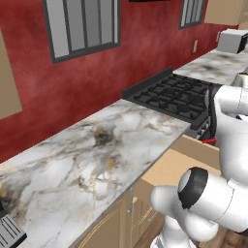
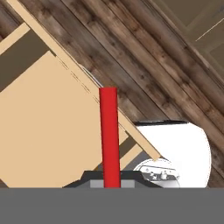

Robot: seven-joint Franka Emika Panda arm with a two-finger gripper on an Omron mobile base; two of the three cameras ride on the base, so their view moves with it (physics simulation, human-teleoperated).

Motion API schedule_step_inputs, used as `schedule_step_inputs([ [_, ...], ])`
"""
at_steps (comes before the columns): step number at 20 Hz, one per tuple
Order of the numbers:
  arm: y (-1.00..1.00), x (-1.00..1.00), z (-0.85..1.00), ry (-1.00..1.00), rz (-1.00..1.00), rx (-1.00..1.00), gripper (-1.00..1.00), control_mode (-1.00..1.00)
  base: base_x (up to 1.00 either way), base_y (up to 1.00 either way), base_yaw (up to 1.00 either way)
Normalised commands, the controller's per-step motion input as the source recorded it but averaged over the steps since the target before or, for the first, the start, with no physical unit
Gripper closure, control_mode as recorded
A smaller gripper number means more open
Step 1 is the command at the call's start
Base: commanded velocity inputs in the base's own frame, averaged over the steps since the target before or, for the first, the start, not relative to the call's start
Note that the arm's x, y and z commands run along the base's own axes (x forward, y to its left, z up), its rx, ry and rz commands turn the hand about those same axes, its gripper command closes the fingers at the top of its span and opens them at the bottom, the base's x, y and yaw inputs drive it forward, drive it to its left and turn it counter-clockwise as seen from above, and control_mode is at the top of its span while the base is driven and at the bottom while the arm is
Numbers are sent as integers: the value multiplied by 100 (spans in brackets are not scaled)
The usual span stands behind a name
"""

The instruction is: Take a straw from the drawer in front and place it inside the glass cup on the dining counter.

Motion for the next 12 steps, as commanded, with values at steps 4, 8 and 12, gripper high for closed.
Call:
schedule_step_inputs([
  [4, 0, 0, 25, -1, 3, 0, 100, -100, 0, 0, 0],
  [8, 0, 0, -17, -12, 7, -4, 100, -100, 0, 0, 0],
  [12, 4, 0, -23, -11, 2, -6, 100, -100, 0, 0, 0],
])
